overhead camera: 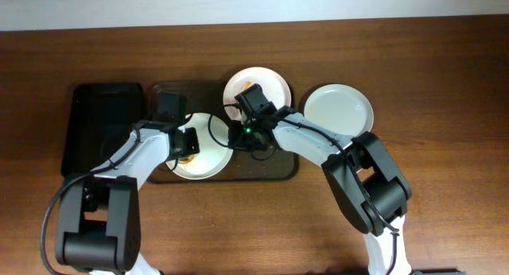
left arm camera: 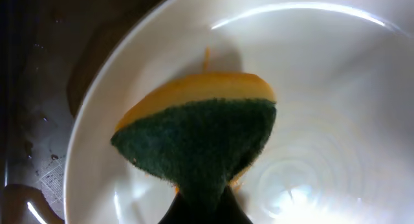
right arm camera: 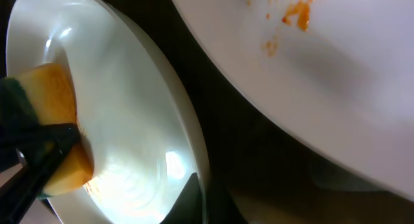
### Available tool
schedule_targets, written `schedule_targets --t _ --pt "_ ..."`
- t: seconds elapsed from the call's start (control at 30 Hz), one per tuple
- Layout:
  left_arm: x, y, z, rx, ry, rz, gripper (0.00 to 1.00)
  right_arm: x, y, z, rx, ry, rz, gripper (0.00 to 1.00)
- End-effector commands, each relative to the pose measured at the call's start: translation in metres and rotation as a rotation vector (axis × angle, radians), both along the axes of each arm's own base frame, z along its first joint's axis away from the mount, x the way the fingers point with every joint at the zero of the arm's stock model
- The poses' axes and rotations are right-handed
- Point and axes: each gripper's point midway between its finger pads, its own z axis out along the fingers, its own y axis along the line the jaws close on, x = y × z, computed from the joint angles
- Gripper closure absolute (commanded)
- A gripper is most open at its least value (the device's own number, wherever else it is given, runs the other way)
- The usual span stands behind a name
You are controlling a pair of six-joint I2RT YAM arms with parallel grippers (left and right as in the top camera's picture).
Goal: Clean dirty plates on tray and stack at the side
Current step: 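Scrub the front plate with the sponge in the left gripper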
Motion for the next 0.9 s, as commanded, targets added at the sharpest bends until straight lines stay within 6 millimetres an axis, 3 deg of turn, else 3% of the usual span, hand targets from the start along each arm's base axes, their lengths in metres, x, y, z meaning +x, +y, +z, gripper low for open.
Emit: schedule_targets --t 0.0,0.03,0.1,0.27,0.33,0.4,0.5,0.57,0.7,0.77,0.87 --pt "-0.047 -0.041 -0.021 -0.208 0.157 -0.287 0.99 0.001 0.003 0.0 0.011 0.004 0.008 0.96" --pt "-0.055 -0.066 -0.013 -0.341 0.151 -0.426 0.99 0.001 0.003 -0.001 0.011 0.004 0.008 0.96" --pt "-0.058 -0.075 -0.009 -0.388 0.134 -0.502 0.99 0.001 0.003 0.0 0.011 0.004 0.008 0.96" --pt "-0.031 0.017 -0.024 0.088 0.109 -0.003 0.99 0.001 0.003 -0.001 0.01 0.005 0.008 0.96" --pt "-0.021 0.035 -0.023 0.171 0.058 0.113 0.99 0.001 0.003 -0.001 0.01 0.005 0.008 0.96" --pt "-0.007 0.04 -0.026 0.193 0.0 0.164 0.99 0.001 0.003 -0.001 0.011 0.005 0.008 0.96" --pt "0.016 0.033 -0.042 0.17 -0.065 0.126 1.0 0.0 0.003 -0.001 0.009 0.007 0.009 0.96" --pt "0.014 0.009 -0.052 0.069 -0.021 -0.02 1.0 0.0 0.003 -0.001 0.008 0.007 0.008 0.96" --pt "-0.015 -0.031 -0.045 -0.132 0.144 -0.235 0.99 0.0 0.003 -0.001 0.008 0.008 0.009 0.96" --pt "-0.037 -0.058 -0.029 -0.284 0.232 -0.389 1.0 0.0 0.003 -0.001 0.011 0.01 0.01 0.96" --pt "-0.054 -0.066 -0.02 -0.35 0.304 -0.422 0.99 -0.001 0.004 0.0 0.016 0.014 0.014 0.96"
